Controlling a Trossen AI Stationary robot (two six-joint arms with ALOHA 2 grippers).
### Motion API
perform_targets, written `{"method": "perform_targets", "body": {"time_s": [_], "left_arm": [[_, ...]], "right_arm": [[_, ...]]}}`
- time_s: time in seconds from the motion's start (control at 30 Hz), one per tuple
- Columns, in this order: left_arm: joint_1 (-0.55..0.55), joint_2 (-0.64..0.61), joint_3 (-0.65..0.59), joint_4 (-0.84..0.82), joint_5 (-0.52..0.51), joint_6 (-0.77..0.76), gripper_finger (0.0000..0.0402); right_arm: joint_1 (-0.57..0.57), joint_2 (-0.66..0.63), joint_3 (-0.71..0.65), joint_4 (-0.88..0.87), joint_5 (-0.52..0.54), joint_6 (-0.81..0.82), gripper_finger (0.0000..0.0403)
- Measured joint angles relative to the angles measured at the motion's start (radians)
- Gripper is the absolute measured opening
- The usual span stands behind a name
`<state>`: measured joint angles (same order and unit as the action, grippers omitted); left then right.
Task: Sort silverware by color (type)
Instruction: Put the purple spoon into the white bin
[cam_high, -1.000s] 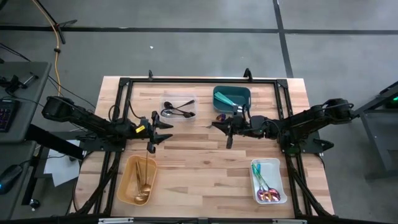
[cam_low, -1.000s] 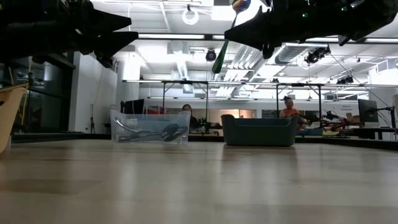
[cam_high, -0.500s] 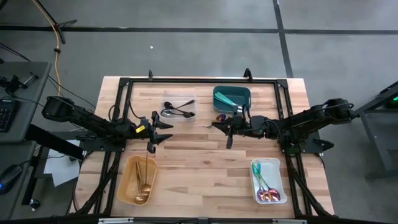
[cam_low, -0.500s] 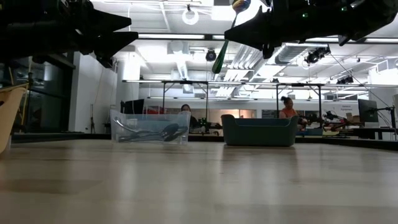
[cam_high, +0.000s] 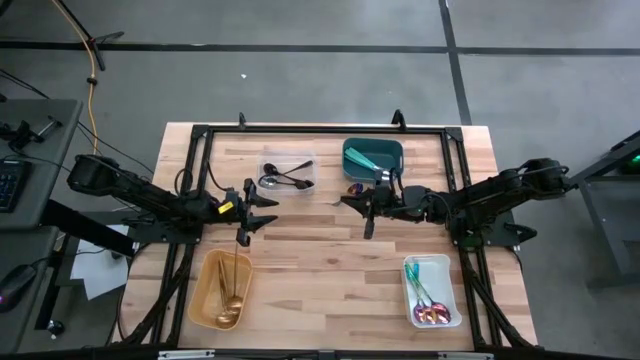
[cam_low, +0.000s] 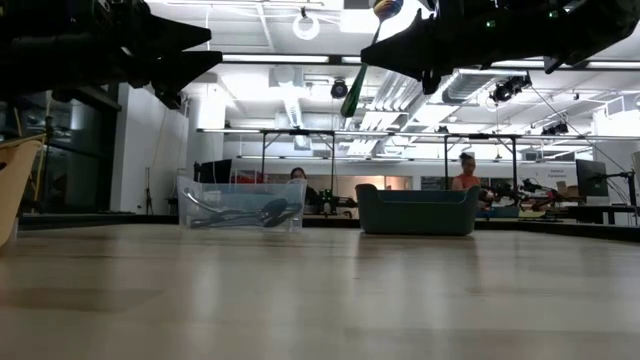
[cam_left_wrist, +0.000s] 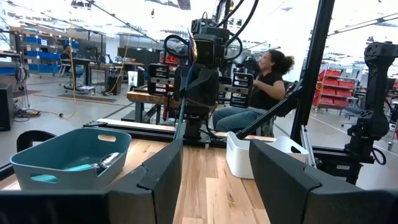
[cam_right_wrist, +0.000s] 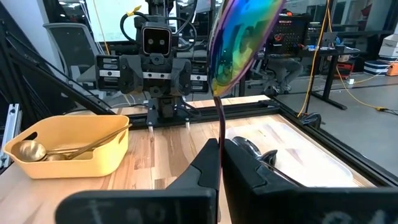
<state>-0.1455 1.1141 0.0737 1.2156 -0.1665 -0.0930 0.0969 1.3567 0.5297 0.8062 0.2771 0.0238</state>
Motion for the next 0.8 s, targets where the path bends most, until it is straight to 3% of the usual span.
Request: {"method": "perform_targets", "body": {"time_s": [0.8], "left_arm": [[0.000,0.000,0.000,0.000,0.000,-0.027,0.0179]], "right_arm": [[0.000,0.000,0.000,0.010,-0.026,-0.006,0.0000]]}}
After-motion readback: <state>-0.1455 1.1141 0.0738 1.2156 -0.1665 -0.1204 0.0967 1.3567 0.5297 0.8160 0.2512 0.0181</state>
